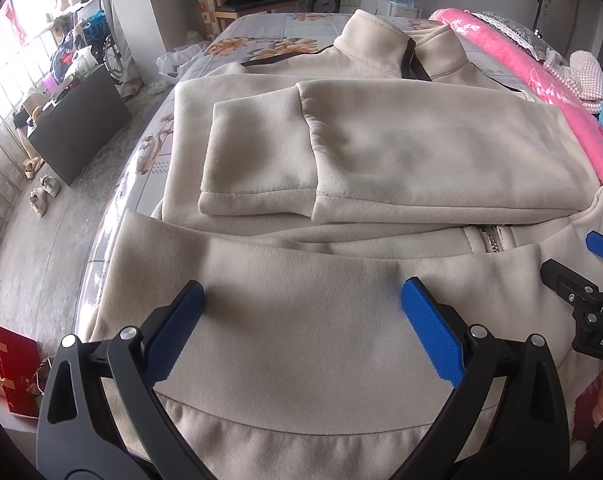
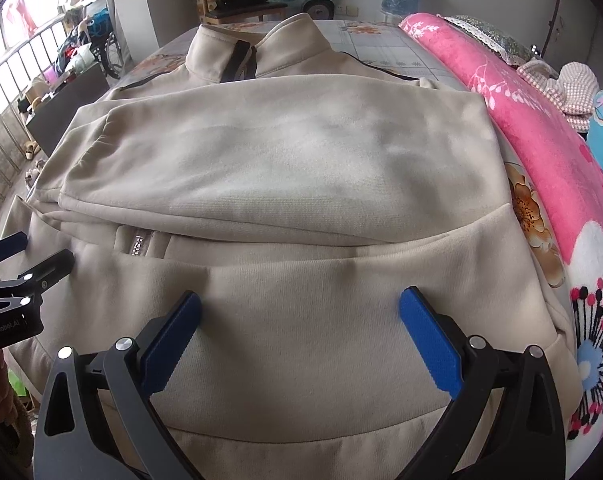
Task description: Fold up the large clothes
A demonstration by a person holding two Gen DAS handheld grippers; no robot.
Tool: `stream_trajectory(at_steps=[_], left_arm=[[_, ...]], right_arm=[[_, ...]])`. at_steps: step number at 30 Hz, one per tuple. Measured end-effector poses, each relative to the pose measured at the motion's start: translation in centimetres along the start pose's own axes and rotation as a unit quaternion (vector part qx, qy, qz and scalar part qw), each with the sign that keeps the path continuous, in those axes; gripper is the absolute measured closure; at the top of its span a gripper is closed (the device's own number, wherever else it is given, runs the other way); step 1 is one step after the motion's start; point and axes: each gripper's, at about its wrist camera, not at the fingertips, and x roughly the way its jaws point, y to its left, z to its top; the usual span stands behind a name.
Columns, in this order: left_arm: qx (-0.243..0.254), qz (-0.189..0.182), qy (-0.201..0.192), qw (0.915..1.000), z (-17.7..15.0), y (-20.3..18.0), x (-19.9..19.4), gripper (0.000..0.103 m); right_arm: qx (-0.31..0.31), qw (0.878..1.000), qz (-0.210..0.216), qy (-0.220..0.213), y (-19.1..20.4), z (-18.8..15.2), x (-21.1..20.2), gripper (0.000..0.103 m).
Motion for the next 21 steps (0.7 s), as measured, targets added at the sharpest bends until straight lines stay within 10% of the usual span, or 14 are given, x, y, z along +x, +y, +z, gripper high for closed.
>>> stream_trajectory(at_steps=[21], left_arm=[[-0.004,-0.002,0.005,1.0000,0.05,0.01,0.04,0.007]], right_arm=[[0.017,0.999,-0.010,0.031,0.16,0.53,0.28,0.006]])
